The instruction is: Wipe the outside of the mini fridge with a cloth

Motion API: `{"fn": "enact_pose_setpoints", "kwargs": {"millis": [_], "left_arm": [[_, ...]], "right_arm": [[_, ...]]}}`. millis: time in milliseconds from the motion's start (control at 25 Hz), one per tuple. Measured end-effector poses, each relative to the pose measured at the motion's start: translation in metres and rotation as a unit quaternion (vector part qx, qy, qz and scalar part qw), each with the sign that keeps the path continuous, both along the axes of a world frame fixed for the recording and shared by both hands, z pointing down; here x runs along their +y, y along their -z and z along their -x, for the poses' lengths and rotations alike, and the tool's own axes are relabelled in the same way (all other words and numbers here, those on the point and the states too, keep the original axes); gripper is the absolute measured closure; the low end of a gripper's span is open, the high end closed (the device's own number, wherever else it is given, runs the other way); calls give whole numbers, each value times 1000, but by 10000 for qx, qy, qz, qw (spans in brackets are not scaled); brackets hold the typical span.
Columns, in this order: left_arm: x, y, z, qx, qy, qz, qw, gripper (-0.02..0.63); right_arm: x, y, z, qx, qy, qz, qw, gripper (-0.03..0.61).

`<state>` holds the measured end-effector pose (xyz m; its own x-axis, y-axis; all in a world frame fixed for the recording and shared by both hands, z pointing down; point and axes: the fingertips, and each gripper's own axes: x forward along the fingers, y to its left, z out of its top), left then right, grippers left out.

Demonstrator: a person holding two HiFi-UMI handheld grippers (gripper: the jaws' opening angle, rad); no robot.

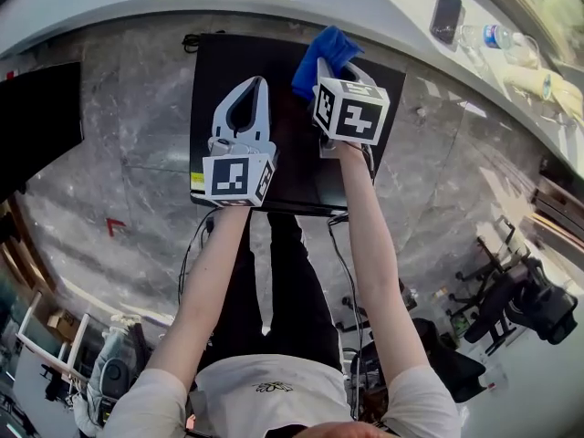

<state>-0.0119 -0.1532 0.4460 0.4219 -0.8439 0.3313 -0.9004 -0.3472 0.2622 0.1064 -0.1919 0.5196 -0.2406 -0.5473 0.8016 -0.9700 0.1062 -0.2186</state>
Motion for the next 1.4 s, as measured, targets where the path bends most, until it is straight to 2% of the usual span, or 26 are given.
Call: {"fn": "enact_pose_setpoints", "kwargs": {"millis": [320,560,840,1400], "left_arm": [[0,-11,-66,25,-461,73,9989,609],[7,-18,-95,24,-764,131,9970,609],[6,-26,-102,-1,-773,200,9968,609],[4,-26,-86,-4,-675,178,9976,609]], "right_arm": [[16,-9,-83,231,-423,57,9988,517],[29,-9,-128,371,-678,21,9970,517],[35,-9,-156,473,-892,5,9949,517],[46,-7,-204,1144,-1226,87,9858,517]]}}
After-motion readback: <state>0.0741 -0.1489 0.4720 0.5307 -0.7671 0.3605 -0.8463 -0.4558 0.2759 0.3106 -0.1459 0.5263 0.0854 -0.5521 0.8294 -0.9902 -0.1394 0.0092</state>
